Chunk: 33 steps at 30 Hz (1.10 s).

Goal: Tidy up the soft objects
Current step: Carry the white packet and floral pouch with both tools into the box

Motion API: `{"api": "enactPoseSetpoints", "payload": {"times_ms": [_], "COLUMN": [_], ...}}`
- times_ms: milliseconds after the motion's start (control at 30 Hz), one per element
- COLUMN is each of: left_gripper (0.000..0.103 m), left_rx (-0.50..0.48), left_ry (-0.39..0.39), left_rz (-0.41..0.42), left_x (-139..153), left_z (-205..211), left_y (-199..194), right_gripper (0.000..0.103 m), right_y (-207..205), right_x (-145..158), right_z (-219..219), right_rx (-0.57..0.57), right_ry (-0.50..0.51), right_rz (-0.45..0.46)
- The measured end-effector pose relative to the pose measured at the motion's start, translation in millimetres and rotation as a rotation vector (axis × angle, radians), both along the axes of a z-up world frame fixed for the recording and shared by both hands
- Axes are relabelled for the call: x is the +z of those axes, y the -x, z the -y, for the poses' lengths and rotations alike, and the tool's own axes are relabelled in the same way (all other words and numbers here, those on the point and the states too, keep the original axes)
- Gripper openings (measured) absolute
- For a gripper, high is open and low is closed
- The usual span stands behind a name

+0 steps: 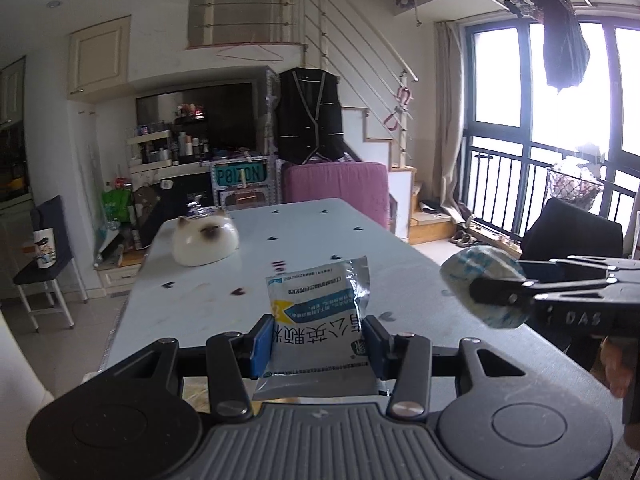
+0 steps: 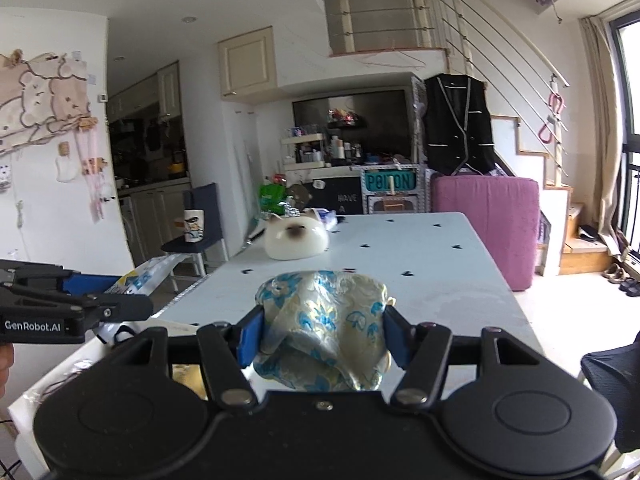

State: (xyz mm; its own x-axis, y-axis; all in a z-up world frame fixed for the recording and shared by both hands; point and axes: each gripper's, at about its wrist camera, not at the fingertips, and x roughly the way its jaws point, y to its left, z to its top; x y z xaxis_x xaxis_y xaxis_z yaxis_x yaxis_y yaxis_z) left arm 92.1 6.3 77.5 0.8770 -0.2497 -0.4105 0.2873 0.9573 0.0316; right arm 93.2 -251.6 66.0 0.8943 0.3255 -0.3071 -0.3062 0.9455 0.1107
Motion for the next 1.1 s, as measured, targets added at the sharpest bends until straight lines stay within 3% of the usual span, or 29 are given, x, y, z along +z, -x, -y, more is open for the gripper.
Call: {"api": "enactPoseSetpoints", "payload": {"times_ms": [233,400,600,800,1100], "left_gripper": [0.049,0.049,0.049,0.049,0.049], "left_rx": [0.075,0.101,0.073,0.114,0.196], "left_ry": [0.001,0.040,0.104,0.151,0.081], "left_rz": [0.000,-0.048,-0.198,-0.310,-0.323], "left_x": [-1.6,-17.0,-68.0,-115.9,-139.4], "left_z": [-43.6,-65.4,-66.2,-76.0,-95.1], "left_y": [22.3,31.4,30.3,21.2,21.8], "right_gripper": [0.063,0.063,0.063,0.063,0.063], "right_y": [10.2,15.0,14.2,15.5,14.9], "right_x": [-0.5,-9.9,-23.7,-37.7,-58.4], "right_z": [-24.3,-41.7,-59.3,-75.7,-102.0], "right_rx": [0.069,0.121,0.158,0.202,0.273], "right_ry": [-0.020,-0.028,-0.026,-0.011,-0.012], "right_rz": [-0.002,-0.030,-0.081,-0.122,-0.194]}}
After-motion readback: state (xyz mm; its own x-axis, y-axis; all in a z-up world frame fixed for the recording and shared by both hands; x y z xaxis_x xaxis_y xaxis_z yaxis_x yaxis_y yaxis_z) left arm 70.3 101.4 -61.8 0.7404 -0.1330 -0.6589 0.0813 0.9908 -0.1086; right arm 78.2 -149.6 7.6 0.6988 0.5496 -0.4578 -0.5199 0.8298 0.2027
